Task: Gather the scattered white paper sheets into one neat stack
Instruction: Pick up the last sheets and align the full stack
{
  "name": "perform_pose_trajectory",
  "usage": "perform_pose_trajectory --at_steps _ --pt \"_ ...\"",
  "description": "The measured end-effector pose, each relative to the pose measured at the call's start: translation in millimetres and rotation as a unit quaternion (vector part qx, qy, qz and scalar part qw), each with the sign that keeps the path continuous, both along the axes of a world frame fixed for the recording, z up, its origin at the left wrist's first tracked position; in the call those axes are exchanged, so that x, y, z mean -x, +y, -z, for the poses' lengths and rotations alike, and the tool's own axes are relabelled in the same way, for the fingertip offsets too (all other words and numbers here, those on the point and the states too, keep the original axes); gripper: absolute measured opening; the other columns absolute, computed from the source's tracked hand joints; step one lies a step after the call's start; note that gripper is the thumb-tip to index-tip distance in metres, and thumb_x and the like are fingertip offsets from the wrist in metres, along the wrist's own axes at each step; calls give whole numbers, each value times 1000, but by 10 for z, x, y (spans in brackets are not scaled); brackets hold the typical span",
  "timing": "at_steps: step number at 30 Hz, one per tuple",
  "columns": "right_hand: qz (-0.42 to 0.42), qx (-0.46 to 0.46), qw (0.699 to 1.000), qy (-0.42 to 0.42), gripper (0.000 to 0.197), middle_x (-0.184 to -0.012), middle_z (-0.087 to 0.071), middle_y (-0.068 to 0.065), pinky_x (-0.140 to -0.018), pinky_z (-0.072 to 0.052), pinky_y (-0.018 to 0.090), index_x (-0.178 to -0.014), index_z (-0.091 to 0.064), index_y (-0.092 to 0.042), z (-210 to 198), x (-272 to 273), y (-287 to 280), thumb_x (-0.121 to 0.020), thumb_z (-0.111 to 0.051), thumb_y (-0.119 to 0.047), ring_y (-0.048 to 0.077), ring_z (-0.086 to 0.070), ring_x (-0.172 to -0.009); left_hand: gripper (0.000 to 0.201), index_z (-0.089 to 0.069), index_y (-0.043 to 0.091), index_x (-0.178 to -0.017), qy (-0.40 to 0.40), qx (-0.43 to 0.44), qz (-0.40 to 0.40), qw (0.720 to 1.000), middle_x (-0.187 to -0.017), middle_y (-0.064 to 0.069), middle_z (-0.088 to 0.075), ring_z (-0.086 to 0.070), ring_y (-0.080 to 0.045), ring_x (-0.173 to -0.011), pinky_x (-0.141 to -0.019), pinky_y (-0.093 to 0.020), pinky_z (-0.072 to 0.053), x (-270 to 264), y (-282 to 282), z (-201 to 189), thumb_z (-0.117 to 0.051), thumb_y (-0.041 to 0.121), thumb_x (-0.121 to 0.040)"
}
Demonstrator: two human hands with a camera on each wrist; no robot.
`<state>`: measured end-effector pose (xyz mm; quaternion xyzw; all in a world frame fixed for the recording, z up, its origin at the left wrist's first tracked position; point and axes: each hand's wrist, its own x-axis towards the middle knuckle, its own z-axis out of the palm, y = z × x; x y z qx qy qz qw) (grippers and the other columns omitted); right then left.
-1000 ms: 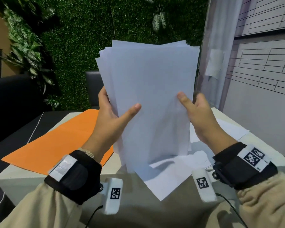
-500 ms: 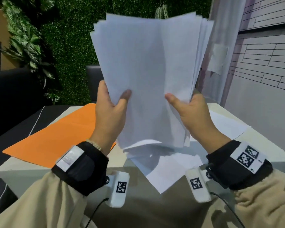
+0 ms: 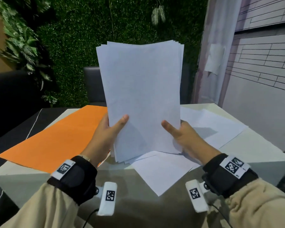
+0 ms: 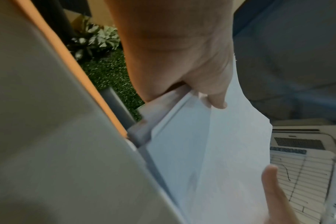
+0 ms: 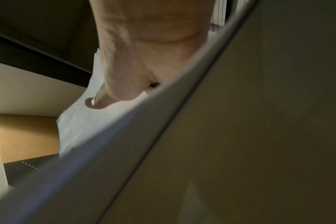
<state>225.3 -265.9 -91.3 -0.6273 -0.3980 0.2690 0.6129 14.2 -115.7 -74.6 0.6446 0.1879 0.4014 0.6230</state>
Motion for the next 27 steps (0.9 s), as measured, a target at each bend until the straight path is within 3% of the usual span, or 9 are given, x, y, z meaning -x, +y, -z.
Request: perform_pose_trajectory --at_steps 3,6,9,11,14,17,20,24,27 --pt "1 -14 999 36 58 -112 -81 -11 -103 -59 44 -120 -67 -33 100 99 47 -73 -79 -64 14 -77 -104 44 -67 25 -143 14 41 7 999 -134 3 -79 -76 -23 -124 -107 -50 -58 -22 -38 168 -75 35 -100" --pt "41 -38 998 32 50 -106 -81 -14 -96 -62 38 -114 -67 -33 144 130 64 -73 -83 -57 4 -77 -94 44 -69 22 -142 32 13 4 999 -134 2 -79 -76 -22 -123 -109 -52 -57 -17 -35 262 -80 25 -99" --pt "41 -52 998 19 44 -113 -79 -15 -86 -62 23 -121 -65 -33 125 151 43 -83 -85 -44 0 -75 -98 39 -74 17 -135 33 -19 -33 999 -125 2 -83 -80 -20 -115 -105 -50 -62 -31 -12 242 -82 13 -97" --pt "30 -57 998 1 53 -116 -78 -16 -85 -60 19 -128 -63 -32 39 158 -2 -82 -85 -45 4 -74 -105 36 -75 14 -130 17 -17 -51 998 -120 0 -84 -81 -20 -109 -100 -49 -65 -44 -12 179 -83 11 -95" --pt "34 -99 994 -21 60 -119 -79 -8 -90 -62 26 -131 -66 -23 -150 131 -61 -78 -82 -47 9 -76 -107 37 -74 17 -129 -12 -28 -56 998 -121 1 -84 -81 -21 -110 -97 -45 -66 -41 -29 29 -85 16 -94" --pt "47 -135 988 53 57 -114 -81 1 -92 -62 39 -121 -73 -18 -291 113 -66 -73 -83 -46 23 -77 -108 47 -68 19 -138 -45 -57 -46 996 -131 1 -80 -77 -20 -121 -99 -42 -64 -48 -50 -85 -84 18 -94" --pt "8 -86 996 32 55 -114 -82 -4 -99 -58 42 -116 -76 -24 -285 142 -51 -68 -86 -49 18 -77 -109 57 -64 14 -146 -66 -48 -39 996 -138 -3 -77 -74 -24 -128 -107 -51 -59 -73 -72 -106 -83 25 -93" --pt "-24 -12 999 -27 67 -116 -80 -11 -105 -55 40 -122 -72 -28 -380 146 -95 -66 -86 -61 15 -74 -113 39 -71 11 -138 -69 -48 -29 996 -132 -7 -80 -77 -30 -122 -107 -56 -60 -75 -84 -194 -79 17 -100" --pt "-6 -52 999 15 43 -109 -83 -6 -95 -63 42 -116 -74 -23 -474 97 -148 -81 -83 -45 19 -78 -104 37 -73 14 -135 -46 -41 -11 998 -128 -4 -82 -79 -27 -118 -100 -49 -63 -44 -75 -329 -80 18 -98"
